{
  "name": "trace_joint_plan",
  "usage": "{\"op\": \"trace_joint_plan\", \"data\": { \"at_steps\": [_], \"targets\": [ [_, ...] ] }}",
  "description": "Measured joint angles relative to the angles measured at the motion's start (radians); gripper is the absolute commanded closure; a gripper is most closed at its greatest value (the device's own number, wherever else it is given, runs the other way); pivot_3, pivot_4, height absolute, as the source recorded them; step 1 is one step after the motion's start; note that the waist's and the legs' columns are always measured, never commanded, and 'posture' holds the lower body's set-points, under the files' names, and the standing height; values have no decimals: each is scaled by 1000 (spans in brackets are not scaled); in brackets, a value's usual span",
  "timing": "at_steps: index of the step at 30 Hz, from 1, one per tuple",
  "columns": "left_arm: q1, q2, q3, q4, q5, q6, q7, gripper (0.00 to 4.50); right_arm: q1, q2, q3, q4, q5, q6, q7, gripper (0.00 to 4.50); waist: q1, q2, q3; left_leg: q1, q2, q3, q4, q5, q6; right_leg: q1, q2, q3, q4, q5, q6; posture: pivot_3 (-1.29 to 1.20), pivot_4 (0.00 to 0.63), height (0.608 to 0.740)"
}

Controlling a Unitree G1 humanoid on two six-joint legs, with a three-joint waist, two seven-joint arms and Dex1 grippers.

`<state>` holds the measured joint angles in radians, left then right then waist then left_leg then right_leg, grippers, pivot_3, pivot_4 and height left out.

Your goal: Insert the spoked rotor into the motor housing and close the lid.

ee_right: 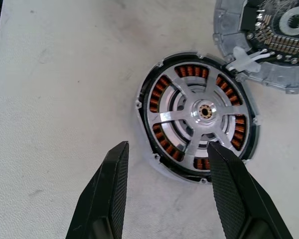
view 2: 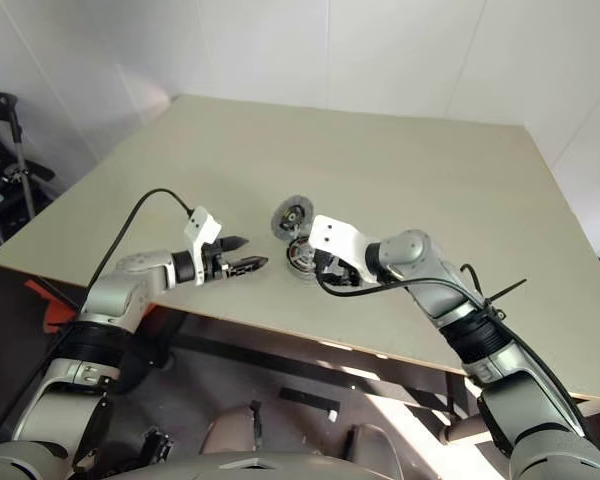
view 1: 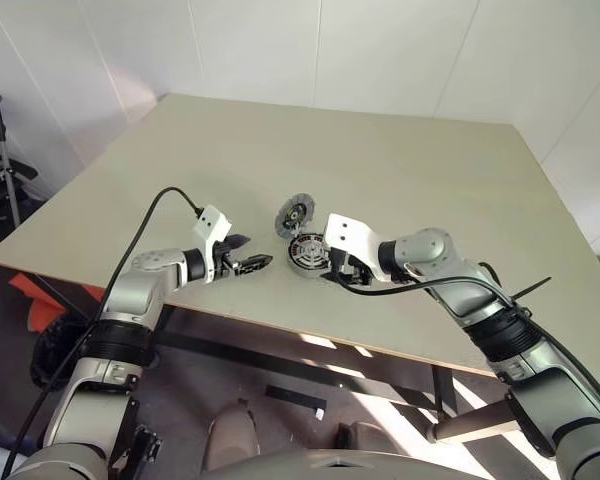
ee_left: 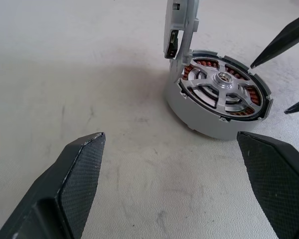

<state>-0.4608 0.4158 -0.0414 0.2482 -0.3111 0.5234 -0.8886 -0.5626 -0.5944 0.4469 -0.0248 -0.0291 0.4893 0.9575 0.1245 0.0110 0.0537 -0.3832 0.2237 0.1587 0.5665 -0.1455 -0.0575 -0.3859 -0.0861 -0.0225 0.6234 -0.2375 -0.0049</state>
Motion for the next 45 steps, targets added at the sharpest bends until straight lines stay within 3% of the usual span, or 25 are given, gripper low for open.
{"op": "trace_joint_plan", "data": {
  "at_steps": [21, 24, 29, 40, 43, 45],
  "targets": [
    [2, 0, 0, 0, 0, -1, 17, 0, 30, 73, 9, 18, -16, 8, -1, 1699, 0, 0, 0, 0, 0, 0, 1, 0, 0, 0, 0, 0, 0, 0, 0, 0, 0, 740],
    [3, 2, 0, -1, -1, -1, 17, 0, 27, 81, 8, 27, -18, 6, -3, 2321, 0, 0, 0, 0, 0, 0, 1, 0, 0, 0, 0, 0, 0, 0, 0, 0, 0, 740],
    [3, 3, 0, -8, -3, 1, 16, 0, 20, 91, -3, 44, -25, 3, -18, 3989, -1, 0, 0, 1, 0, 0, 1, 0, 0, 1, 0, 0, 0, 0, 0, 0, 0, 740],
    [3, 4, 0, -19, -18, 11, 9, 0, 18, 101, -5, 51, -25, 3, -24, 3989, -1, 0, 0, 2, 0, 0, 1, 0, 0, 2, 0, 0, 0, 0, 0, 0, 0, 740],
    [3, 4, 0, -19, -18, 11, 9, 0, 18, 104, -11, 53, -23, 4, -22, 4464, -1, 0, 0, 2, 0, 0, 1, 0, 0, 2, 0, 0, 0, 0, 0, 0, 0, 740],
    [3, 4, 0, -19, -18, 11, 9, 0, 18, 105, -11, 53, -22, 7, -20, 4464, -1, 0, 0, 2, 0, 0, 1, 0, 0, 2, 0, 0, 0, 0, 0, 0, 0, 740]
  ]
}}
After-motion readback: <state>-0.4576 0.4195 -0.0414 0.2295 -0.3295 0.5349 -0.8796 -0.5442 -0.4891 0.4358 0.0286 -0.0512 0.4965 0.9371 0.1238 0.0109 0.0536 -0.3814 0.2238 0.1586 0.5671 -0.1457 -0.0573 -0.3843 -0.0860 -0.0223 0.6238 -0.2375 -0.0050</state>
